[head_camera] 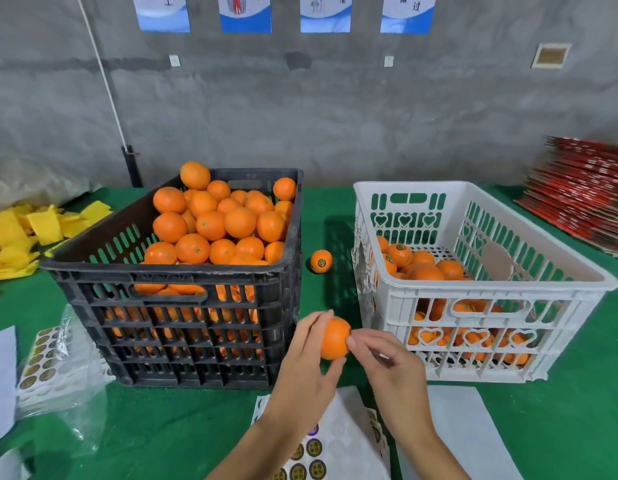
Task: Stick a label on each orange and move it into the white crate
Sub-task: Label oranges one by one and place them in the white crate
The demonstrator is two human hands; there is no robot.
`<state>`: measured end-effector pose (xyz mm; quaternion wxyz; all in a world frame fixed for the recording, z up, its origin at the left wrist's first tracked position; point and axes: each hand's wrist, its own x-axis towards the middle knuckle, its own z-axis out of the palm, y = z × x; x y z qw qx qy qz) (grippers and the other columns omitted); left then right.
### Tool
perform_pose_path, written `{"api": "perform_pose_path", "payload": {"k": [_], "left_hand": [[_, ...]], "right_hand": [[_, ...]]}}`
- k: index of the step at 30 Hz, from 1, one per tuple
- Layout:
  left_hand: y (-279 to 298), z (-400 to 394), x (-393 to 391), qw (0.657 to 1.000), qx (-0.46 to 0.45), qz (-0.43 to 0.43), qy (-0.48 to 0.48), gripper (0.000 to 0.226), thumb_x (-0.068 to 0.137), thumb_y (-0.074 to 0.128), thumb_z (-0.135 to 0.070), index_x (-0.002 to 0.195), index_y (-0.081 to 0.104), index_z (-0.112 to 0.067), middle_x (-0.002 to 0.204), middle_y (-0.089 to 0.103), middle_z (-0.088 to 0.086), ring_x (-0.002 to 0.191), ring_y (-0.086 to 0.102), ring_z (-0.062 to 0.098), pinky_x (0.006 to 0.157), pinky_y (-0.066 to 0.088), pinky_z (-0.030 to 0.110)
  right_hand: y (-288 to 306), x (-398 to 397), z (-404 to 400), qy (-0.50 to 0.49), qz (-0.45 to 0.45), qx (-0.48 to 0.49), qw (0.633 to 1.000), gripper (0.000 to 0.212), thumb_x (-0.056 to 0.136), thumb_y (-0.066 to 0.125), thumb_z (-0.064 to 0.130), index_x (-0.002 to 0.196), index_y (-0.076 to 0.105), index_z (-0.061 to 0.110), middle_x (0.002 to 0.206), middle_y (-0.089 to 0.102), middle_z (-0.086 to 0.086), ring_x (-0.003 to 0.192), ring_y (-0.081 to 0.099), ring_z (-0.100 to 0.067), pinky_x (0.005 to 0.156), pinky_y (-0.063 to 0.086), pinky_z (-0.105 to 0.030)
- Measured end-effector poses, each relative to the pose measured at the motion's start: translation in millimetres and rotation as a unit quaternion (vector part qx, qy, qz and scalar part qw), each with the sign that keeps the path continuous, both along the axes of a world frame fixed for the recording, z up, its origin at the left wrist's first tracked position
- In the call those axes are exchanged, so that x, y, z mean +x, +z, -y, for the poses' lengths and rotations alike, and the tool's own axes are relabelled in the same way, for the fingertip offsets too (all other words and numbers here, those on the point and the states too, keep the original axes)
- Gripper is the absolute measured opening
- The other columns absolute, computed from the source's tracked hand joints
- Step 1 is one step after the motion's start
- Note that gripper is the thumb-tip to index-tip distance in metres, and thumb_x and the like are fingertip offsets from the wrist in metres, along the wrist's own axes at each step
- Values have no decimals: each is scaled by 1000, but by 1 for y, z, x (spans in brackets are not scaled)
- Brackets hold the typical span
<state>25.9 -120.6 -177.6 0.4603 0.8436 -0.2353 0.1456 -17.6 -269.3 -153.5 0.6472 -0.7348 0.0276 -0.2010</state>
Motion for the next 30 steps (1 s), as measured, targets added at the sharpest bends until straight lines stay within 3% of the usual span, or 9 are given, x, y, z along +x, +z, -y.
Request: {"api": "perform_pose_path", "payload": {"k": [3, 5, 9, 13, 15, 17, 19, 23, 30], "left_hand": [[28, 9, 9, 998, -35, 42, 12, 70, 96, 73, -19, 153, 37, -38, 150, 28, -31, 136, 37, -9, 105, 47, 21], [52, 19, 16, 995, -48, 86, 27, 68, 95, 75, -24, 153, 40, -32, 151, 34, -25, 135, 45, 0, 103, 52, 30], [111, 55, 29, 989, -38, 139, 34, 64, 95, 69, -40, 151, 39, -32, 149, 48, -8, 129, 55, 16, 106, 50, 38], [169, 94, 36, 995, -49, 82, -22, 68, 92, 27, -56, 151, 43, -27, 150, 51, -5, 132, 51, 14, 109, 43, 27], [183, 106, 42, 995, -1, 81, -52, 54, 103, 33, -41, 154, 39, -27, 152, 48, -6, 135, 49, 15, 108, 39, 20], [191, 110, 51, 985, 103, 127, -50, 50, 106, 44, -22, 156, 38, -21, 153, 48, 1, 134, 52, 24, 108, 47, 33], [202, 105, 59, 967, 194, 163, 12, 47, 102, 51, -15, 149, 46, -18, 145, 55, 5, 123, 60, 29, 93, 51, 41], [226, 64, 79, 945, 262, 156, 119, 32, 96, 58, -15, 128, 57, -16, 122, 66, 7, 110, 65, 33, 74, 47, 40], [238, -82, 129, 859, 415, -144, 264, 41, 97, 63, -30, 131, 54, -10, 135, 59, 14, 123, 59, 35, 94, 52, 42]], "right_hand": [[25, -4, -6, -21, 19, -143, 989, 48, 87, 72, 51, 133, 68, 35, 137, 59, 28, 130, 51, 6, 103, 38, -5], [46, -2, -11, -72, 51, -257, 962, 66, 91, 61, 56, 149, 53, 27, 153, 45, 19, 143, 38, 2, 115, 31, -14], [106, 17, 9, -241, 84, -371, 893, 64, 92, 68, 50, 144, 57, 14, 156, 48, -4, 143, 43, -23, 115, 38, -40], [150, 37, 37, -287, 69, -329, 897, 58, 93, 71, 43, 141, 57, 12, 123, 68, -9, 115, 61, -28, 94, 52, -40], [158, 45, 46, -307, 63, -355, 881, 47, 98, 65, 33, 138, 57, 10, 129, 66, -13, 123, 59, -32, 104, 48, -43], [160, 50, 50, -311, 31, -407, 858, 41, 103, 56, 28, 140, 58, 12, 153, 49, -18, 146, 40, -32, 122, 28, -41], [160, 54, 48, -294, 54, -418, 858, 38, 104, 53, 23, 140, 62, 14, 163, 35, -17, 153, 29, -31, 125, 21, -40], [167, 69, 18, -214, 138, -398, 881, 34, 104, 55, 21, 134, 68, 15, 158, 45, -12, 148, 39, -29, 124, 29, -42], [167, 103, -68, 21, 106, -344, 933, 34, 102, 58, 35, 134, 69, 25, 153, 52, 1, 144, 41, -16, 120, 31, -34]]}}
